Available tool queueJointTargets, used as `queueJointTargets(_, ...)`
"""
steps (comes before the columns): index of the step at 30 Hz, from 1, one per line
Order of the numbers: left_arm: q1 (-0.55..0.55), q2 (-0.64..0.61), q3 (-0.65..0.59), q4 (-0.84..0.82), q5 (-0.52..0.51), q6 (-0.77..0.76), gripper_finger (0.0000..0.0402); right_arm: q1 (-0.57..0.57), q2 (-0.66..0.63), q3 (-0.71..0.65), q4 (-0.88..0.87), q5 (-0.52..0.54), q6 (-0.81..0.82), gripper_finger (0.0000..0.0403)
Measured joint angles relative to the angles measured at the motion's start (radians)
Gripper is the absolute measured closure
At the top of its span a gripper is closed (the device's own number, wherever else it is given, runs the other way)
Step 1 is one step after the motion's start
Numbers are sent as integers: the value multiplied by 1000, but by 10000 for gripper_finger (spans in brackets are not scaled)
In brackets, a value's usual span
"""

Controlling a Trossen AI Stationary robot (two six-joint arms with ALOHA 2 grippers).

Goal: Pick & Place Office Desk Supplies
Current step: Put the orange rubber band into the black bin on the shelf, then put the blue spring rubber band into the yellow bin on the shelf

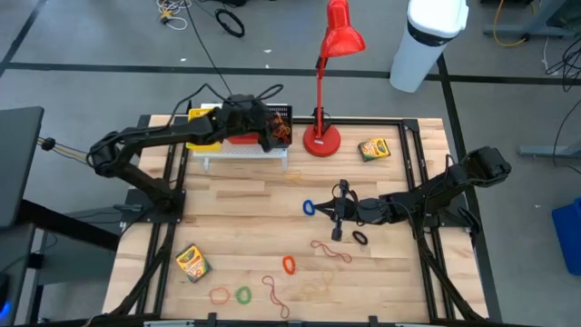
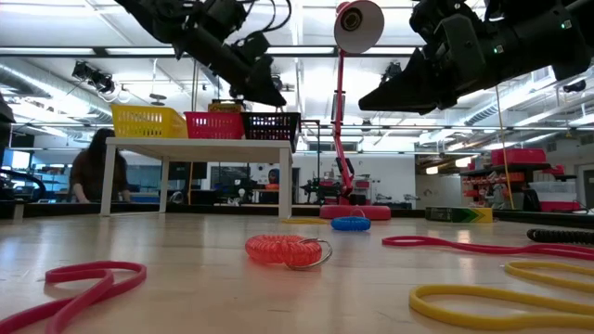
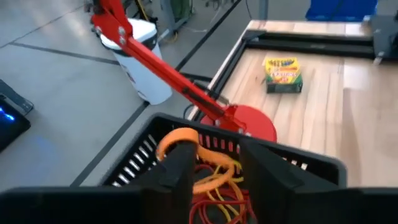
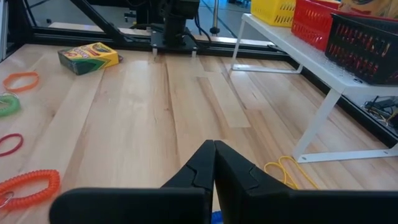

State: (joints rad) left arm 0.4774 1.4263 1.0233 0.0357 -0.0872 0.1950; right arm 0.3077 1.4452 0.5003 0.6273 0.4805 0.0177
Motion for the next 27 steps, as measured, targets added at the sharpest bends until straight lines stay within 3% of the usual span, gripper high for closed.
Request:
queueJointTargets(5, -7, -38, 0, -16, 30, -10, 230, 0, 0, 0, 0, 2, 0, 386)
queueJointTargets(12, -5, -60, 18, -138, 77, -94, 242, 0, 0, 0, 5, 2, -2, 386)
queueJointTargets(19, 0, -49, 206, -393, 53, -178, 256, 0, 0, 0, 8, 2, -10, 386)
queueJointTargets(23, 2, -47, 306, -512, 58, -232, 239, 0, 0, 0, 8, 2, -10, 386)
queueJointTargets(27, 2, -23, 328, -544, 24, -242, 215, 0, 0, 0, 8, 1, -10, 386)
